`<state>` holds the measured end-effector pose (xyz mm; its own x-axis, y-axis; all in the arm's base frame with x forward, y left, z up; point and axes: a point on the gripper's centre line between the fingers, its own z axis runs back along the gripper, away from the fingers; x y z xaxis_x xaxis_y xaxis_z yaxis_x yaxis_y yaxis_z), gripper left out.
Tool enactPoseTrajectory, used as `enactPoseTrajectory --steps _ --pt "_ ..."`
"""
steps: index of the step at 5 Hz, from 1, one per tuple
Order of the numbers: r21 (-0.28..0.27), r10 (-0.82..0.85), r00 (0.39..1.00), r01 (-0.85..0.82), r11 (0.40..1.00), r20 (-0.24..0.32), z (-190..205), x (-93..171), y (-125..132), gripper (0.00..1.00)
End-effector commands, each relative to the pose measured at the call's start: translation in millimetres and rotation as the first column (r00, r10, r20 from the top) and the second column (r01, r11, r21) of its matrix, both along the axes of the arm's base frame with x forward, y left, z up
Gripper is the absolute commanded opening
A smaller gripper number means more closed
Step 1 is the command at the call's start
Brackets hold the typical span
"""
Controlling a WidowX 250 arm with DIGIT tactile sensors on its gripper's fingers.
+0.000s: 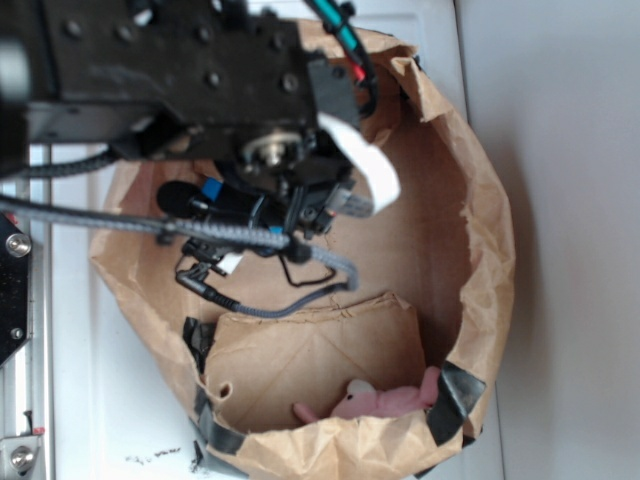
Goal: Grab the blue block.
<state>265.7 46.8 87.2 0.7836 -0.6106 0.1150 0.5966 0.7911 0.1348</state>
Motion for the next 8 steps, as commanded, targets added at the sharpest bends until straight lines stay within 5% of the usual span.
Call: enactPoseTrajectory --steps 1,6,8 --pt "0.008 -0.017 0.999 0.017 1.000 0.034 8 6 -7 1.00" --pt "0.040 -0.049 0.997 0.047 0.998 0.051 -3 3 -13 1.00" --pt "-0.006 -0.106 0.992 0.107 0.994 0.074 -19 -2 -7 1.00"
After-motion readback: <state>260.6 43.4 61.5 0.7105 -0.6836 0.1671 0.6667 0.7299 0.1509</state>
